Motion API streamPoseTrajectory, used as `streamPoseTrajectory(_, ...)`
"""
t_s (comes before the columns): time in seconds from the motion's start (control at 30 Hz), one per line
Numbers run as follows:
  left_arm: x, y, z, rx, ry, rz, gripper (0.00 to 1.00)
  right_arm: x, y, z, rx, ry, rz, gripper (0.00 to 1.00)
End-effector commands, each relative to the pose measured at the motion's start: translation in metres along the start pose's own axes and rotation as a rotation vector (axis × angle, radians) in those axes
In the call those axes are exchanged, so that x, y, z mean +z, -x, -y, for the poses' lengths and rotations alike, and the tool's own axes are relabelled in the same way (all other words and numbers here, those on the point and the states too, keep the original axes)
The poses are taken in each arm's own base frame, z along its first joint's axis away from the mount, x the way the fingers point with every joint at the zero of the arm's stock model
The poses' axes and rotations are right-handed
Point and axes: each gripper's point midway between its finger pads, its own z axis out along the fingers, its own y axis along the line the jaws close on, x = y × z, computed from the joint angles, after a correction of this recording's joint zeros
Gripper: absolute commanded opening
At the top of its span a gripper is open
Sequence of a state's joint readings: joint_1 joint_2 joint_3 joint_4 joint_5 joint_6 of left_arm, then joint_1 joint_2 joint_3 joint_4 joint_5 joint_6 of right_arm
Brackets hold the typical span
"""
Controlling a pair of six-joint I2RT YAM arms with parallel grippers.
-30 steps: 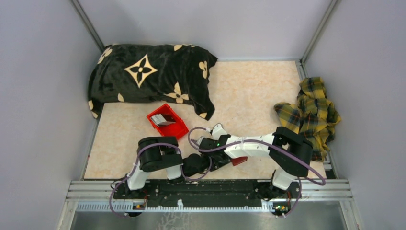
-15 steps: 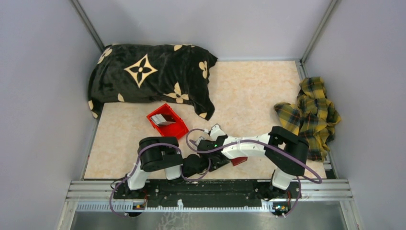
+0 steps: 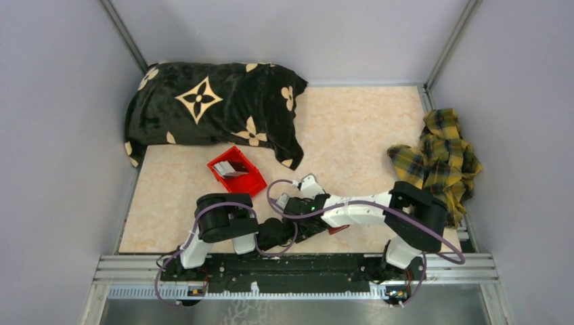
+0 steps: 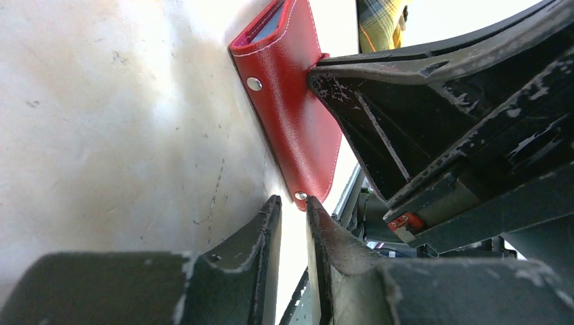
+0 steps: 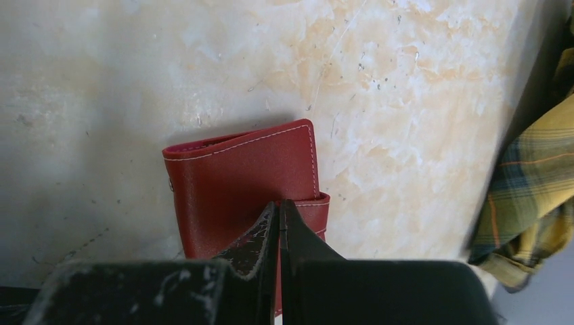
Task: Put the credit cards into the card holder
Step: Close the card holder at the center of the board.
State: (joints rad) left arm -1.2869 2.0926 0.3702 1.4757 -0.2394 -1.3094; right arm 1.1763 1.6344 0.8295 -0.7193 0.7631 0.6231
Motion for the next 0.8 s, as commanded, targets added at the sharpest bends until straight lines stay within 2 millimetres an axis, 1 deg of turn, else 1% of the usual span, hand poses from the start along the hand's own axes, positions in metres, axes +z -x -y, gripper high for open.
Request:
streamPoseTrajectory(0.0,-0.02,-0.012,-0.073,0.111,0.234,-0.067,0.27,0.001,-0.039,-0.106,0.308,0.448,-0.209,0.0)
streamPoseTrajectory(0.13,-0.02,-0.012,-0.074,0.115,0.239,-0.068,0.27,0.002,-0.057,-0.109,0.372,0.487,-0.249,0.0)
streamPoseTrajectory(0.2,-0.022,-0.012,-0.075,0.115,0.243,-0.068,0.27,0.004,-0.069,-0.107,0.387,0.481,-0.271,0.0)
streamPoseTrajectory(0.23,-0.022,-0.012,-0.075,0.113,0.243,-0.069,0.27,0.0,-0.068,-0.105,0.418,0.497,-0.261,0.0)
streamPoseTrajectory(0.33,-0.021,-0.013,-0.073,0.116,0.243,-0.069,0.27,-0.003,-0.081,-0.102,0.486,0.519,-0.276,0.0)
streamPoseTrajectory(0.57,-0.018,-0.019,-0.067,0.145,0.251,-0.081,0.27,-0.005,-0.099,-0.093,0.574,0.508,-0.29,0.0)
streamPoseTrajectory(0.63,-0.018,-0.02,-0.065,0.149,0.251,-0.08,0.27,-0.006,-0.102,-0.089,0.59,0.503,-0.287,0.0)
streamPoseTrajectory(0.67,-0.018,-0.021,-0.065,0.151,0.252,-0.079,0.27,-0.007,-0.102,-0.087,0.596,0.501,-0.281,0.01)
streamPoseTrajectory(0.7,-0.017,-0.021,-0.063,0.153,0.249,-0.077,0.28,-0.008,-0.1,-0.084,0.6,0.497,-0.271,0.04)
streamPoseTrajectory(0.77,-0.016,-0.022,-0.059,0.158,0.244,-0.079,0.3,-0.008,-0.098,-0.078,0.61,0.482,-0.252,0.13)
